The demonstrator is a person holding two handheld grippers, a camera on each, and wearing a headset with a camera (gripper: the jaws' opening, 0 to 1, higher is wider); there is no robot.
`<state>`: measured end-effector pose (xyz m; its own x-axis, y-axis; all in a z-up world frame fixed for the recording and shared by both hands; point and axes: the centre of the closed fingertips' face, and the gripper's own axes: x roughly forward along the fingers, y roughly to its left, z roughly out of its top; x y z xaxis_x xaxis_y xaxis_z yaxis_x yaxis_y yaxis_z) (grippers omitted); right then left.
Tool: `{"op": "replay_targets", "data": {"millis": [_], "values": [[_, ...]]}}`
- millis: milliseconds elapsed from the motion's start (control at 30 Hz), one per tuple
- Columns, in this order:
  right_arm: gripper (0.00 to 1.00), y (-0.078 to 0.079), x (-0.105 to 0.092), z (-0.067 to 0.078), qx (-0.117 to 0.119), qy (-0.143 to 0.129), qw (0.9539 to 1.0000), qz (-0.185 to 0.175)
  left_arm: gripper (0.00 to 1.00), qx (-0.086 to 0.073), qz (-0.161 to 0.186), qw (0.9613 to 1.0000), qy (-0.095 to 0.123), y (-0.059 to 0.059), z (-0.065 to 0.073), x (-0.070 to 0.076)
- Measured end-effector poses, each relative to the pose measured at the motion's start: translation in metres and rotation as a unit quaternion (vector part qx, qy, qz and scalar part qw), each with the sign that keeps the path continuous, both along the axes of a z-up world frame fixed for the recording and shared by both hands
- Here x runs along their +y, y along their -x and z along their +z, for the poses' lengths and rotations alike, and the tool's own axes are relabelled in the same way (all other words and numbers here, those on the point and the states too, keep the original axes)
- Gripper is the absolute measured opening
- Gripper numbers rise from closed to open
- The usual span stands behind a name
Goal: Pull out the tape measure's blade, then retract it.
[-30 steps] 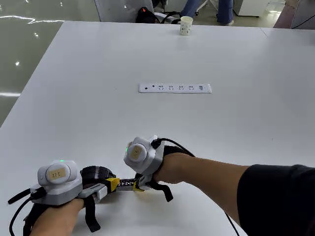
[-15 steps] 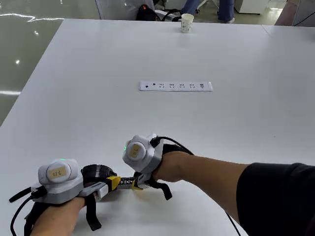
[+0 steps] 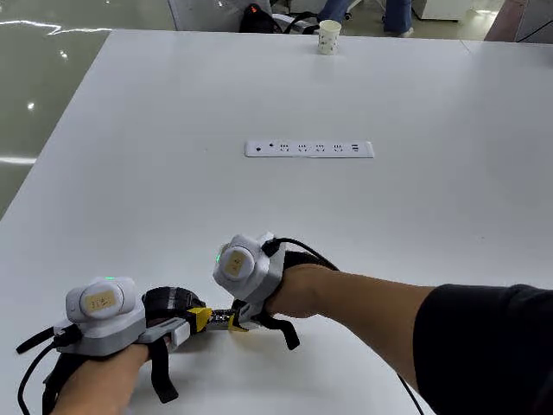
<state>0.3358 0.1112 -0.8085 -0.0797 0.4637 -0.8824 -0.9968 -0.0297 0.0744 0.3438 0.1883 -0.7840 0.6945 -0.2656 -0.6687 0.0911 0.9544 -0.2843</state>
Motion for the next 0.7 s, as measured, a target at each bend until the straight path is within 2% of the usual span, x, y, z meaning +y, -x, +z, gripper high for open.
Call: {"op": "replay_targets", "data": {"millis": [700], "values": [[0.11,0.0010,0.0101,0.0002,0.010,-0.017,0.9998,0.002,0.59,-0.008,0.001,0.9999,0.012,0.0001,0.0027,-0.0009]]}}
